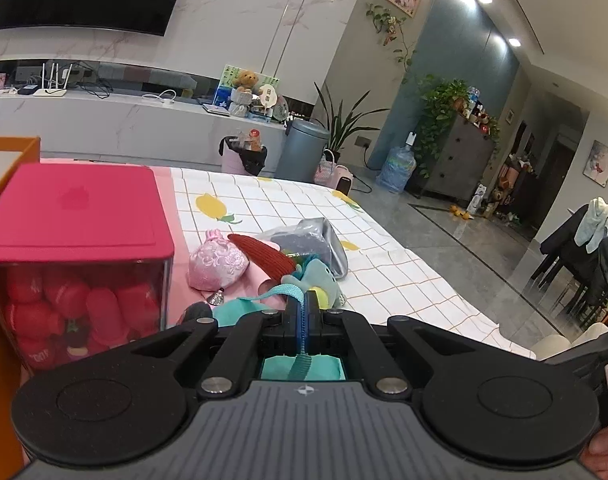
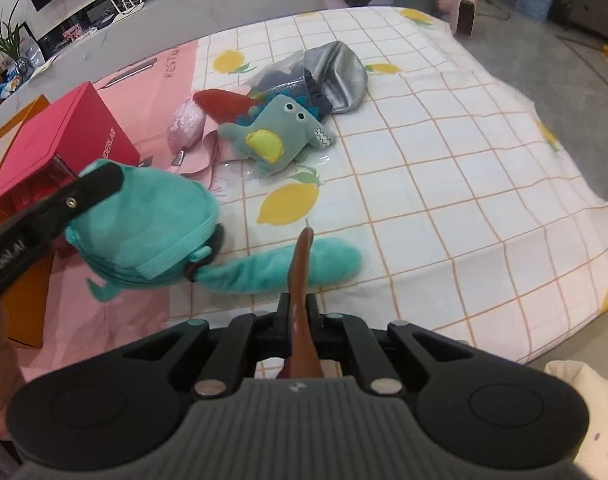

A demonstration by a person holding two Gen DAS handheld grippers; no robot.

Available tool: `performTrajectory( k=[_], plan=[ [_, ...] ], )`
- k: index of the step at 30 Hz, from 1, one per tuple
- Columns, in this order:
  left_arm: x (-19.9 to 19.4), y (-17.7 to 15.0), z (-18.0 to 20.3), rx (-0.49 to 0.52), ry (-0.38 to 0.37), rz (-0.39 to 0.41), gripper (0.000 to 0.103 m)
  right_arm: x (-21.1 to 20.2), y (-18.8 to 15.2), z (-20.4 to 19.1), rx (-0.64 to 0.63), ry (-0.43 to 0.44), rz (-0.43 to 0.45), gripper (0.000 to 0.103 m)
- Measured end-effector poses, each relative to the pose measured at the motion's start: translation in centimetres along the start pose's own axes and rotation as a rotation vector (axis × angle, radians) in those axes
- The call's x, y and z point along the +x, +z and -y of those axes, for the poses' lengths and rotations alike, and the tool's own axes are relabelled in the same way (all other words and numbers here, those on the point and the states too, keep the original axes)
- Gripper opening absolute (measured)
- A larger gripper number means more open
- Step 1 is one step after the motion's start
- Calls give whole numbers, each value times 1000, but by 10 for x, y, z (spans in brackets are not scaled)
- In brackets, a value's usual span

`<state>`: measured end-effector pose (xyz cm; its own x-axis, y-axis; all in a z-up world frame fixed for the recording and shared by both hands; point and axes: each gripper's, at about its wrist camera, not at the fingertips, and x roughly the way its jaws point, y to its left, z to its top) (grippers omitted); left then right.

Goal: Organize soft objects
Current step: 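Lift the teal plush bag and brown felt and carry them toward the orange box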

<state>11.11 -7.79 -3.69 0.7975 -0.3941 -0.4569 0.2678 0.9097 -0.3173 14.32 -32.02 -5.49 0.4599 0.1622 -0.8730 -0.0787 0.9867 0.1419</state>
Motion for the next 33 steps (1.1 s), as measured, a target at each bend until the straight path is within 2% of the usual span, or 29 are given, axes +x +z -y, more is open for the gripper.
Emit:
performTrajectory(
  k=[9, 17, 20, 25, 29, 32, 33],
  plan=[
    [-20, 14, 3, 5, 17, 42, 1, -18, -2, -18, -85, -84, 89, 2],
    [-48, 33, 10, 17, 11, 127, 1, -45, 2, -37, -128, -70, 193, 2],
    [-61, 41, 8, -16, -22, 156, 1, -52, 5, -44, -115, -82, 220, 2],
    [-82, 52, 15, 37, 10, 212, 1, -69, 10, -56, -121, -92, 271, 2],
    [-95, 61, 15, 27, 37, 238, 1, -88, 14, -74, -148, -82, 330, 2],
    [-104, 68, 9, 8, 54, 266, 1, -92, 17, -89, -201, -88, 324, 4],
    [-107, 69, 7, -1, 60, 274, 1, -88, 18, -91, -215, -99, 315, 9]
  ],
)
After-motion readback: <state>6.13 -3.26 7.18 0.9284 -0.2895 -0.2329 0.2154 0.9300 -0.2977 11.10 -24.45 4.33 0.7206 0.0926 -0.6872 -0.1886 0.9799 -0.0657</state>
